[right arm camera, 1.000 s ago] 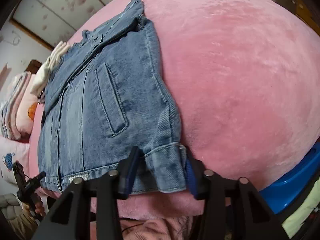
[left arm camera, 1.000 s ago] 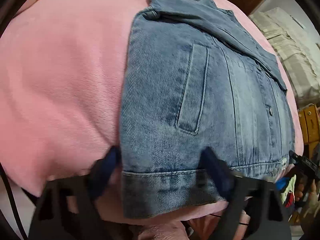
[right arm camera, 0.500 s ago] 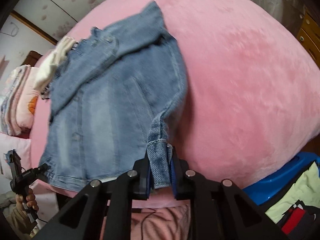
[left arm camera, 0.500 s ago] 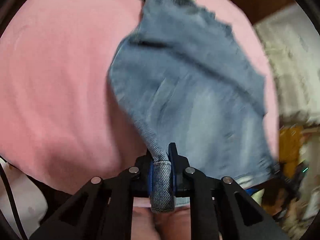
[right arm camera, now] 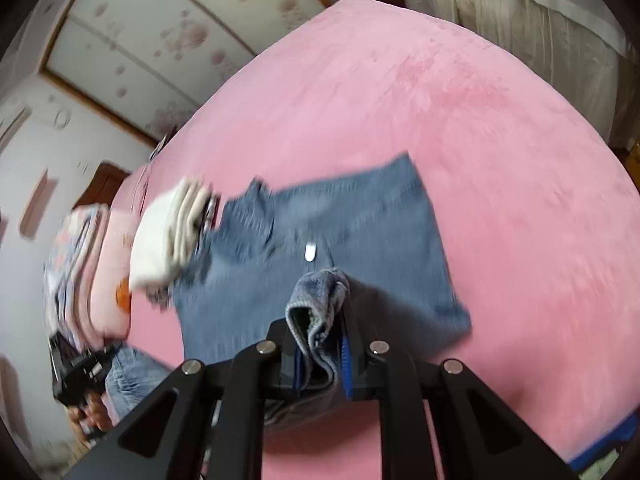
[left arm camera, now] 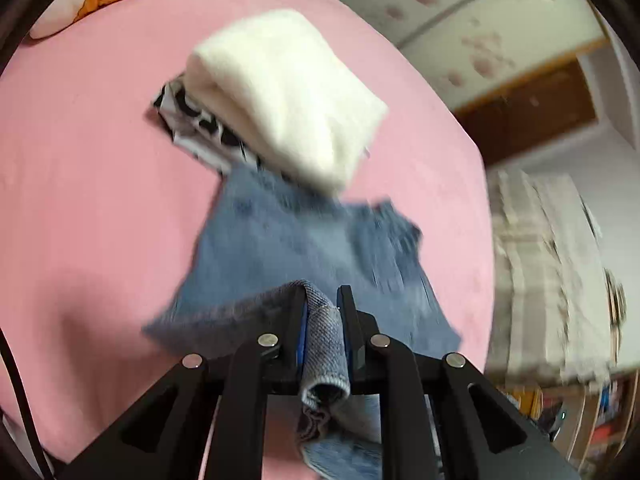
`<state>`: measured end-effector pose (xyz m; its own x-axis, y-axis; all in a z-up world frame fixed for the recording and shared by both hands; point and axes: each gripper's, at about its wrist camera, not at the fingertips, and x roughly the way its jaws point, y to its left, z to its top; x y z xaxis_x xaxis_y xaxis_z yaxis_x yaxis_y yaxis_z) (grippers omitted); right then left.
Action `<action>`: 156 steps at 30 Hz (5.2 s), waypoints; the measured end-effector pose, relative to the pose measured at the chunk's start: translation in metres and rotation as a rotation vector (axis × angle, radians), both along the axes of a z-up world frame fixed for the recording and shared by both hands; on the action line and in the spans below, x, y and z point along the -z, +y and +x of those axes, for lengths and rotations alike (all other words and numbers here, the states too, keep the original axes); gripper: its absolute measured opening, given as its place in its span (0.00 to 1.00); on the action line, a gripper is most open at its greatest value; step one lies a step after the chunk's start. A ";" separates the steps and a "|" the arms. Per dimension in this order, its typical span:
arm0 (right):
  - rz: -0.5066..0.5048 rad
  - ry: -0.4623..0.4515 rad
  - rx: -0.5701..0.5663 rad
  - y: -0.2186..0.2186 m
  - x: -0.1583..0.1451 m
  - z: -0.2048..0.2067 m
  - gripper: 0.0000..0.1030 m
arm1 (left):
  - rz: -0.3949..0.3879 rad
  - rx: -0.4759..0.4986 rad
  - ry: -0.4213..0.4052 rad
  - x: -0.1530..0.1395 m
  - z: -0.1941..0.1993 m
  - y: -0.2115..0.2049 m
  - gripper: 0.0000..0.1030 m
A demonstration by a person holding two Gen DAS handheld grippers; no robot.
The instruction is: Fold large clothes
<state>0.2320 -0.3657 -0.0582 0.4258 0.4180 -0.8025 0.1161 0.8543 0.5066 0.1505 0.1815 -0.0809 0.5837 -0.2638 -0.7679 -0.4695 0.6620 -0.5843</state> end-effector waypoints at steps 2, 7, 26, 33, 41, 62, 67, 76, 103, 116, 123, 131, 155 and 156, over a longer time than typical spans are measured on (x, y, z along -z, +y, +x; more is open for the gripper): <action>0.006 0.012 0.029 0.000 0.012 0.038 0.14 | 0.001 -0.036 0.014 0.014 0.023 0.011 0.16; -0.047 0.060 0.134 0.002 0.054 0.113 0.41 | 0.130 -0.077 0.106 0.049 0.080 0.024 0.63; -0.381 0.028 -0.386 0.053 0.148 0.154 0.46 | 0.657 0.435 0.213 0.112 0.136 -0.048 0.66; -0.446 -0.027 -0.398 0.068 0.154 0.154 0.53 | 0.641 0.443 0.181 0.138 0.154 -0.044 0.65; -0.507 -0.174 -0.264 0.072 0.109 0.119 0.13 | 0.869 0.301 0.086 0.096 0.106 -0.069 0.11; -0.528 -0.143 -0.084 0.064 0.111 0.135 0.24 | 0.715 0.073 0.177 0.129 0.114 -0.038 0.46; -0.506 -0.229 -0.069 0.095 0.072 0.077 0.39 | 0.648 0.044 0.150 0.103 0.074 -0.057 0.48; -0.367 -0.194 -0.404 0.227 0.126 0.007 0.39 | 0.592 0.155 0.037 0.120 0.044 -0.167 0.48; -0.688 -0.082 -0.139 0.073 0.144 -0.008 0.58 | 0.624 0.085 0.204 0.168 -0.002 -0.073 0.85; -0.596 -0.055 -0.143 0.084 0.099 -0.026 0.59 | 0.551 0.121 0.190 0.109 -0.012 -0.095 0.85; -0.539 -0.087 -0.153 0.101 0.069 -0.037 0.60 | 0.513 0.141 0.143 0.076 -0.027 -0.110 0.85; -0.520 -0.163 -0.227 0.142 0.054 -0.054 0.60 | 0.375 0.144 0.084 0.072 -0.061 -0.111 0.85; -0.419 -0.295 -0.416 0.247 0.120 -0.059 0.60 | 0.037 -0.006 -0.255 0.210 -0.050 -0.055 0.85; -0.416 -0.302 -0.409 0.248 0.120 -0.058 0.59 | 0.043 -0.006 -0.265 0.210 -0.041 -0.053 0.85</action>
<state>0.1743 -0.1179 -0.1783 0.5304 0.2742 -0.8022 -0.3548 0.9312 0.0837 0.1091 0.1284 -0.2908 0.7672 -0.2305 -0.5986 -0.3078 0.6865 -0.6588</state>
